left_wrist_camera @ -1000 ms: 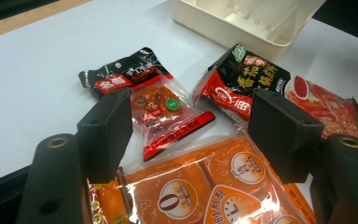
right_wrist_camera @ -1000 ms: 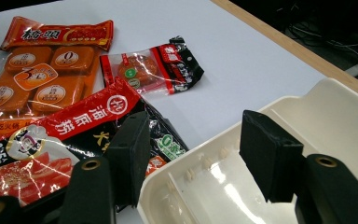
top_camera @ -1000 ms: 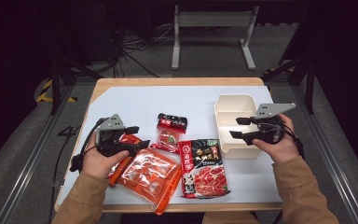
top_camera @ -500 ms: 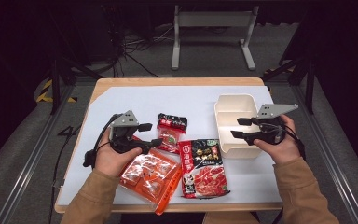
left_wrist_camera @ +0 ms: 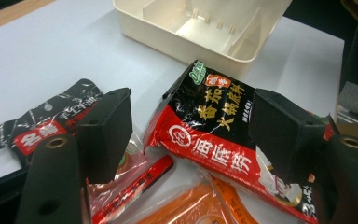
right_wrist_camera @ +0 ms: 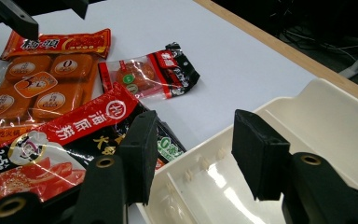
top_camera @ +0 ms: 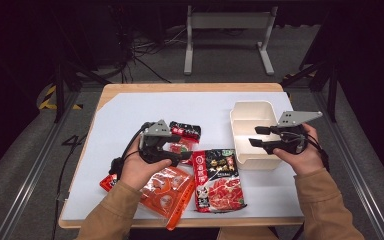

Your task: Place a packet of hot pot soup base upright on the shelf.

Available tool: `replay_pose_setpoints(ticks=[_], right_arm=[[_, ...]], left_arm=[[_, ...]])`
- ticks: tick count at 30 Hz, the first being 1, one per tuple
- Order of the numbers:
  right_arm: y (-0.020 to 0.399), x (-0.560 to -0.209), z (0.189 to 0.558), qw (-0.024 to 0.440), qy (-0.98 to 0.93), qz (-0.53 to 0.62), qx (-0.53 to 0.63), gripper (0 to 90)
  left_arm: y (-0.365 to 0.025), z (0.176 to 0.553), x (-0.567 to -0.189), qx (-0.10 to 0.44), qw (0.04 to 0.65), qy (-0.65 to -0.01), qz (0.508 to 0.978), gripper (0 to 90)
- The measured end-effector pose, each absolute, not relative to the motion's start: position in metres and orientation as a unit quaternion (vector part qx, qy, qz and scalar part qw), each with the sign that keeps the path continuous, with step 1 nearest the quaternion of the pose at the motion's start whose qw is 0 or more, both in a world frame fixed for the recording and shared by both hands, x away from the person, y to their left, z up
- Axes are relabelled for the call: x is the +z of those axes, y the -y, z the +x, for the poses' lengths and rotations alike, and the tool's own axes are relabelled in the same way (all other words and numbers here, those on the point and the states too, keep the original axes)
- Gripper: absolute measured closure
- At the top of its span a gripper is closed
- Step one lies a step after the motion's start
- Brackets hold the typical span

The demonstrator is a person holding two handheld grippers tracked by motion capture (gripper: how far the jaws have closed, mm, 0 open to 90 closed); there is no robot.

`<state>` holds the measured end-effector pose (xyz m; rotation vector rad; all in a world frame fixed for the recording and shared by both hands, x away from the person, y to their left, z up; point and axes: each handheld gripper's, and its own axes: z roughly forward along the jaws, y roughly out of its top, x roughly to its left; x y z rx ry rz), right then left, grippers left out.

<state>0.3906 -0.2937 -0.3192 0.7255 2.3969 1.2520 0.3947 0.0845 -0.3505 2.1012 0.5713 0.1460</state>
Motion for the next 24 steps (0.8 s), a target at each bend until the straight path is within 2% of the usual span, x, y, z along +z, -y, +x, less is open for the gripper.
replay_pose_setpoints(ticks=[13, 16, 17, 19, 24], right_arm=[[0.294, -0.319, 0.386, 0.186, -0.831, 0.239, 0.467, 56.1], [0.295, -0.318, 0.386, 0.19, -0.828, 0.24, 0.469, 56.1], [0.296, -0.317, 0.385, 0.188, -0.827, 0.242, 0.472, 53.0], [0.296, -0.317, 0.385, 0.192, -0.828, 0.245, 0.467, 52.5], [0.295, -0.318, 0.386, 0.176, -0.833, 0.257, 0.458, 54.4]], left_arm=[[-0.05, 0.416, -0.371, 0.036, 0.457, -0.237, 0.857, 30.9], [-0.046, 0.419, -0.375, 0.033, 0.448, -0.237, 0.861, 30.9], [-0.042, 0.422, -0.382, 0.027, 0.439, -0.241, 0.865, 31.0], [-0.039, 0.424, -0.387, 0.024, 0.434, -0.246, 0.866, 31.1], [-0.034, 0.429, -0.399, 0.013, 0.42, -0.257, 0.87, 31.7]])
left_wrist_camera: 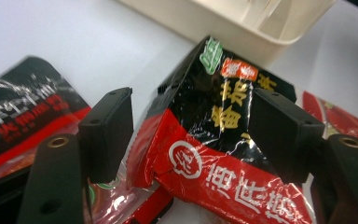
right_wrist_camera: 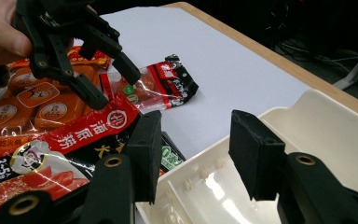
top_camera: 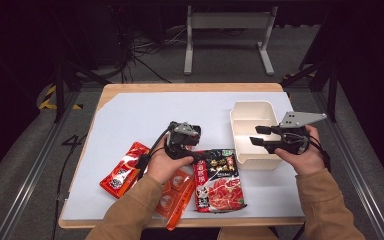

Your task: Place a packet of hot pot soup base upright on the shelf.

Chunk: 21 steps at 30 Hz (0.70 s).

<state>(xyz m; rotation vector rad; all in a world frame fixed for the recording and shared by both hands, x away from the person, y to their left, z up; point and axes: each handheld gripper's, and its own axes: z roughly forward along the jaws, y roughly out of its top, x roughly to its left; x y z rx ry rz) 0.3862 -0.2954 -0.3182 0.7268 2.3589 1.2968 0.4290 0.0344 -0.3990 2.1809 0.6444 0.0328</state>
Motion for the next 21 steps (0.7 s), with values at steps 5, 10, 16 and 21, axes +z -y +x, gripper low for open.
replay_pose_setpoints(ticks=[5, 10, 16, 21], right_arm=[[0.296, -0.318, 0.386, 0.181, -0.833, 0.255, 0.457, 53.0], [0.295, -0.318, 0.386, 0.183, -0.836, 0.251, 0.453, 52.9], [0.293, -0.319, 0.386, 0.181, -0.838, 0.246, 0.452, 52.4], [0.292, -0.32, 0.386, 0.178, -0.838, 0.247, 0.453, 52.4]], left_arm=[[-0.031, 0.43, -0.41, 0.002, 0.399, -0.271, 0.876, 32.3], [-0.026, 0.43, -0.415, -0.002, 0.387, -0.272, 0.881, 33.6], [-0.028, 0.432, -0.42, -0.003, 0.369, -0.283, 0.885, 35.0], [-0.028, 0.433, -0.425, -0.009, 0.353, -0.294, 0.888, 40.2]])
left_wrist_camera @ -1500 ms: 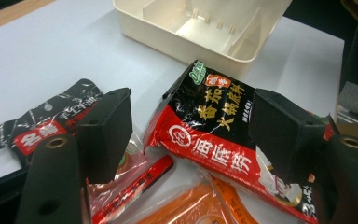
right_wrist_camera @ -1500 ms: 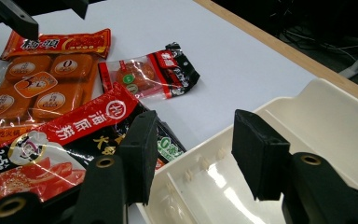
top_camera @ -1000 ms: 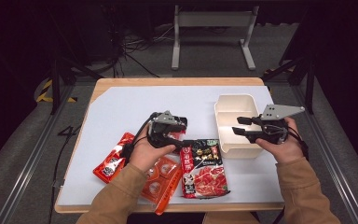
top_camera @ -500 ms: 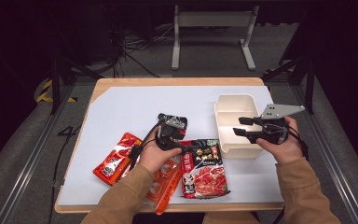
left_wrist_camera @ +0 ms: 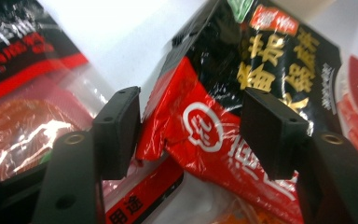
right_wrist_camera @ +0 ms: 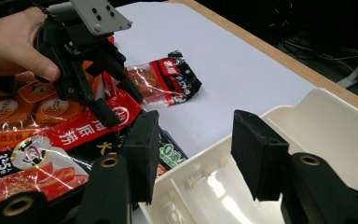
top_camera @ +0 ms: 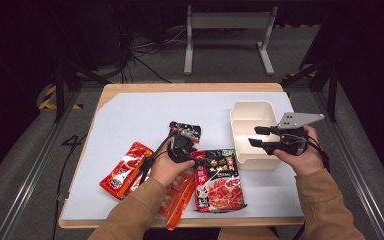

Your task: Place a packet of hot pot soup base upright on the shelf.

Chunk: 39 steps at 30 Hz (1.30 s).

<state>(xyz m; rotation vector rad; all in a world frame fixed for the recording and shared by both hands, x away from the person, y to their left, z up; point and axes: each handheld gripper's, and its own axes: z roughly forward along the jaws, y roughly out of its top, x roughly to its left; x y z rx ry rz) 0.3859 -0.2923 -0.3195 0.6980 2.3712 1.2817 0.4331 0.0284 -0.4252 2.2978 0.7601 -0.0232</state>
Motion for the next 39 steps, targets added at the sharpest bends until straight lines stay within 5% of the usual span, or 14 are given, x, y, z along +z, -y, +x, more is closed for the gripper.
replay_pose_setpoints(ticks=[19, 39], right_arm=[[0.289, -0.323, 0.387, 0.154, -0.843, 0.249, 0.452, 57.5], [0.295, -0.318, 0.385, 0.161, -0.833, 0.257, 0.463, 57.8]], left_arm=[[-0.035, 0.433, -0.428, -0.051, 0.357, -0.31, 0.88, 75.9], [-0.064, 0.41, -0.377, -0.033, 0.446, -0.303, 0.841, 84.6]])
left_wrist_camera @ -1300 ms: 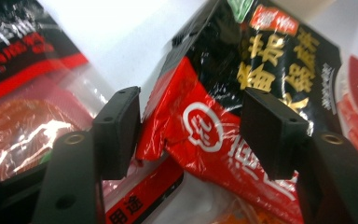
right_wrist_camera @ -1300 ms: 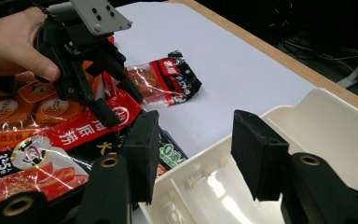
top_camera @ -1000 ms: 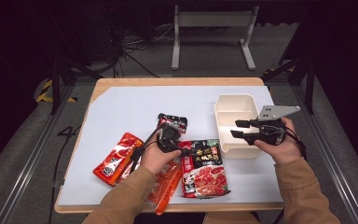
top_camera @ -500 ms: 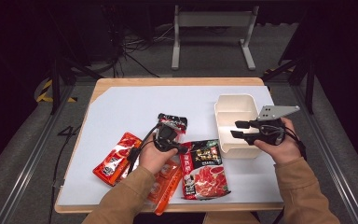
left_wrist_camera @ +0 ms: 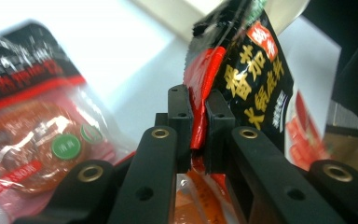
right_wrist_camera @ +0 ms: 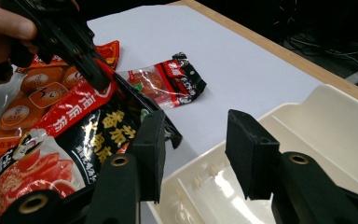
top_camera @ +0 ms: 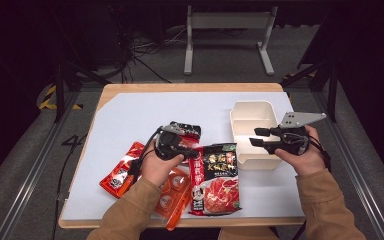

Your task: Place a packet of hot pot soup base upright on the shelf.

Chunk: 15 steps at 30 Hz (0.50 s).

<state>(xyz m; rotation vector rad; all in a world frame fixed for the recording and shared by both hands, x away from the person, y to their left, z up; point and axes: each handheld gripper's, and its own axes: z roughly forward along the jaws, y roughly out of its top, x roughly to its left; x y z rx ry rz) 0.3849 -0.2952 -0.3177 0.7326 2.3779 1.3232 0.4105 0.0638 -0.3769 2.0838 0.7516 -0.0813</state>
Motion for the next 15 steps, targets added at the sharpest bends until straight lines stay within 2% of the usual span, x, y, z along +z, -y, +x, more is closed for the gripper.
replay_pose_setpoints(ticks=[15], right_arm=[[0.297, -0.308, 0.378, 0.159, -0.825, 0.255, 0.478, 57.3]], left_arm=[[-0.066, 0.378, -0.335, 0.044, 0.51, -0.262, 0.818, 84.7]])
